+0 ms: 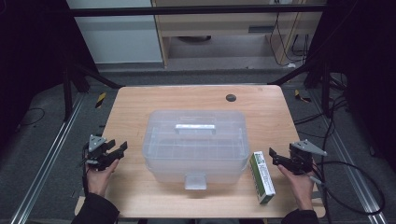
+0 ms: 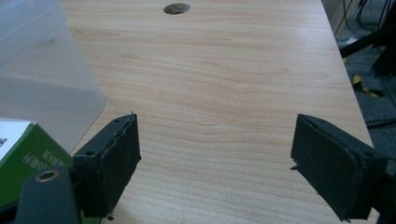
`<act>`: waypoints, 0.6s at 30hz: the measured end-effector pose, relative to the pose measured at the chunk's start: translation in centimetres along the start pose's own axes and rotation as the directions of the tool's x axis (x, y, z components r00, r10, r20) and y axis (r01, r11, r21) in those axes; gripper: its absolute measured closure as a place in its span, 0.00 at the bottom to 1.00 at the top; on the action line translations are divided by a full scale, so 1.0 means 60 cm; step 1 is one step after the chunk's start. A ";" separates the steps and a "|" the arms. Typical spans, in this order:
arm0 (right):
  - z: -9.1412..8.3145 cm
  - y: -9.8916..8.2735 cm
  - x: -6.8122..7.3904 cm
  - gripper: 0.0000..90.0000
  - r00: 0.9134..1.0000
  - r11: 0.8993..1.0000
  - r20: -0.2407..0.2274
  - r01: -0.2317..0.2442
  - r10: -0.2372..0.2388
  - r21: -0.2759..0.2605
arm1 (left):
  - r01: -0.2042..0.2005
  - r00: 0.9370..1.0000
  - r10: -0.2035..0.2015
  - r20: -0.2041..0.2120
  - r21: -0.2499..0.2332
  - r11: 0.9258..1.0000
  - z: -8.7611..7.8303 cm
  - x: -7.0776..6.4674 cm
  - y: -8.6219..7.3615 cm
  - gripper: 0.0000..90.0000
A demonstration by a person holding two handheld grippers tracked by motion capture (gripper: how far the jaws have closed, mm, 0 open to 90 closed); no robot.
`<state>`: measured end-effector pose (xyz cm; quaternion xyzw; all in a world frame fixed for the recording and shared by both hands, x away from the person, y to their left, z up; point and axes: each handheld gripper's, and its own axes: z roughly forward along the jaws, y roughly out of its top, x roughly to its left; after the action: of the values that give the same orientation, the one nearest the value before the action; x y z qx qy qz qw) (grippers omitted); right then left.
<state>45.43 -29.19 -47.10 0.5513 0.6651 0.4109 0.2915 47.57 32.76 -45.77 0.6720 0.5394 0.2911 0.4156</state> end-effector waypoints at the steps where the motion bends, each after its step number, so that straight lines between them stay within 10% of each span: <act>1: 0.000 0.000 0.001 0.18 1.000 1.000 0.004 0.011 -0.011 -0.003 | -0.004 1.000 0.004 0.012 -0.022 1.000 -0.005 -0.001 0.004 0.49; 18: -0.008 0.016 0.012 0.20 0.998 0.998 -0.032 0.046 -0.047 -0.040 | -0.094 0.991 0.097 0.092 -0.035 0.995 -0.051 -0.026 0.058 0.41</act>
<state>45.35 -28.56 -45.98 0.5232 0.6742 0.4258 0.3007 46.29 31.72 -41.18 0.7035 0.4819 0.2872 0.4362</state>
